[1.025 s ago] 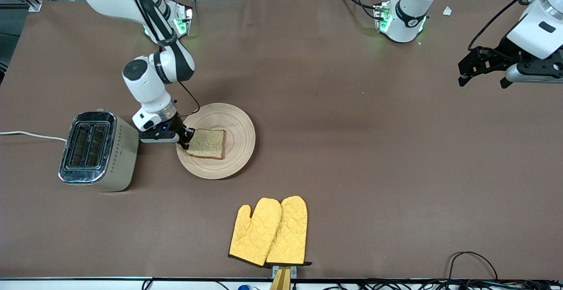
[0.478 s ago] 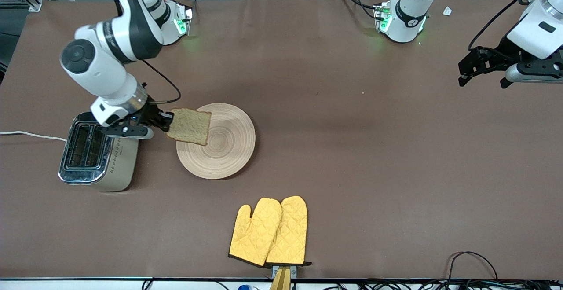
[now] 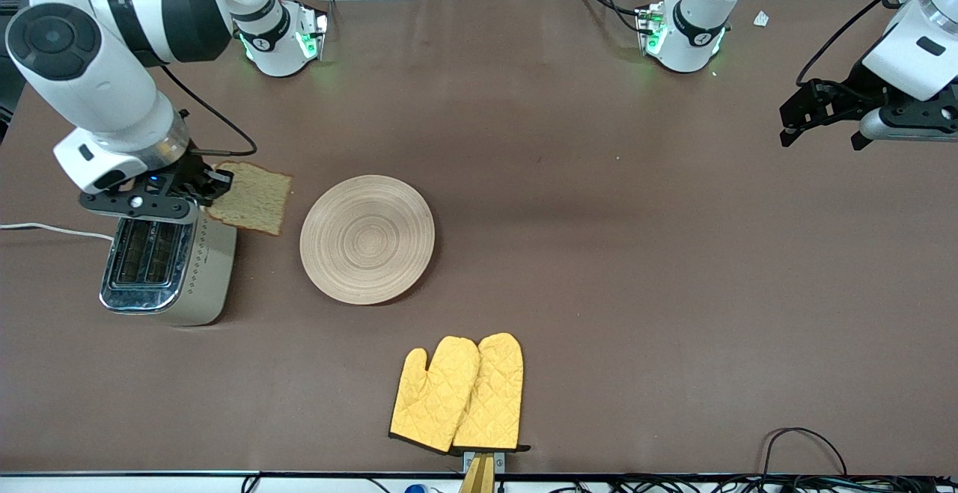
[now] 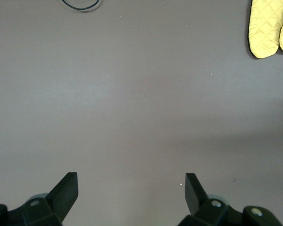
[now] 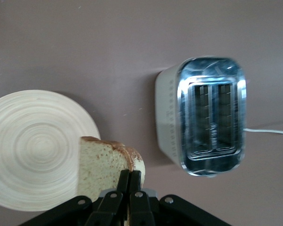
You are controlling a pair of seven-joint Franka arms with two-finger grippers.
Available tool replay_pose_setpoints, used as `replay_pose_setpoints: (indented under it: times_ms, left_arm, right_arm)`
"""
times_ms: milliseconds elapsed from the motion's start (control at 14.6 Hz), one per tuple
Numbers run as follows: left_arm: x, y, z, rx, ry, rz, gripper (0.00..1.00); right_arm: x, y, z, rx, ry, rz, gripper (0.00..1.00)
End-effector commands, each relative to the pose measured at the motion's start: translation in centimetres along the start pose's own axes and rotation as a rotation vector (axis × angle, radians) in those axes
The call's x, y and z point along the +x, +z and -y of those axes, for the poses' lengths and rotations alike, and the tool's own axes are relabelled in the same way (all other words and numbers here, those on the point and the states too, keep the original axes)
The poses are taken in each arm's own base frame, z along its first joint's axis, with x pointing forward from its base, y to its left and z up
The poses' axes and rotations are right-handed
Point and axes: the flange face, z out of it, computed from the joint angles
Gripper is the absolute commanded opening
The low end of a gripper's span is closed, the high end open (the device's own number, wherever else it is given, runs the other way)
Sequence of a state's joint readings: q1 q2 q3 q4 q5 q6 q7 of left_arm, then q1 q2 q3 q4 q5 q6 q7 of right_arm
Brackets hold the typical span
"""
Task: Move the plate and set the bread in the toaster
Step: 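Lift the bread slice with the right gripper over the toaster, then lower the bread slice into the toaster slot with the right gripper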
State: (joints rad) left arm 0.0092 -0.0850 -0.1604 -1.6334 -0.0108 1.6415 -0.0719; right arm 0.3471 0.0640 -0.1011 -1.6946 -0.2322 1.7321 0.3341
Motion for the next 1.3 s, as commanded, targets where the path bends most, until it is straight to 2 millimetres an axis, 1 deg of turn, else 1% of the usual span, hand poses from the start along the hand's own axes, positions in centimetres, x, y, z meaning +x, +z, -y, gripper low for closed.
replay_pose_setpoints:
  times_ms: [0,137,205,273,342,478,615,752,888,1093,1230]
  left_arm:
    - [-0.1,-0.4,0.2,0.015,0.009,0.005,1.00]
    - [-0.1,-0.4,0.2,0.015,0.009,0.005,1.00]
    - [-0.1,-0.5,0.2,0.015,0.009,0.003,1.00]
    - [-0.1,-0.4,0.1,0.014,0.004,0.005,1.00]
    - [-0.2,-0.5,-0.1,0.014,0.004,0.003,1.00]
    - [-0.2,-0.5,0.0,0.015,0.001,0.003,1.00]
    - [-0.2,-0.5,0.0,0.015,-0.002,0.003,1.00]
    - [-0.1,-0.5,0.2,0.015,-0.005,0.003,1.00]
    - [-0.2,-0.5,0.2,0.015,-0.005,0.005,1.00]
    - [-0.2,-0.5,0.2,0.015,-0.005,0.005,1.00]
    - [-0.2,-0.5,0.2,0.015,-0.005,0.005,1.00]
  right_arm:
    - [1.5,-1.0,-2.7,-0.114,-0.062,-0.028,0.01]
    - [2.3,-1.2,-4.9,-0.186,-0.115,-0.039,0.01]
    - [2.6,-1.0,-6.0,-0.218,-0.139,-0.034,0.01]
    - [2.9,-0.5,-6.5,-0.249,-0.161,-0.027,0.01]
    - [3.3,0.2,-6.8,-0.287,-0.174,-0.018,0.01]
    - [4.1,2.6,-7.2,-0.362,-0.191,0.018,0.01]
    - [4.8,5.2,-7.0,-0.401,-0.202,0.063,0.01]
    - [5.5,6.9,-6.6,-0.461,-0.222,0.074,0.01]
    - [6.0,8.1,-6.8,-0.489,-0.231,0.083,0.01]
    - [6.6,9.2,-7.1,-0.511,-0.241,0.077,0.01]
    - [7.1,9.8,-7.7,-0.519,-0.243,0.063,0.01]
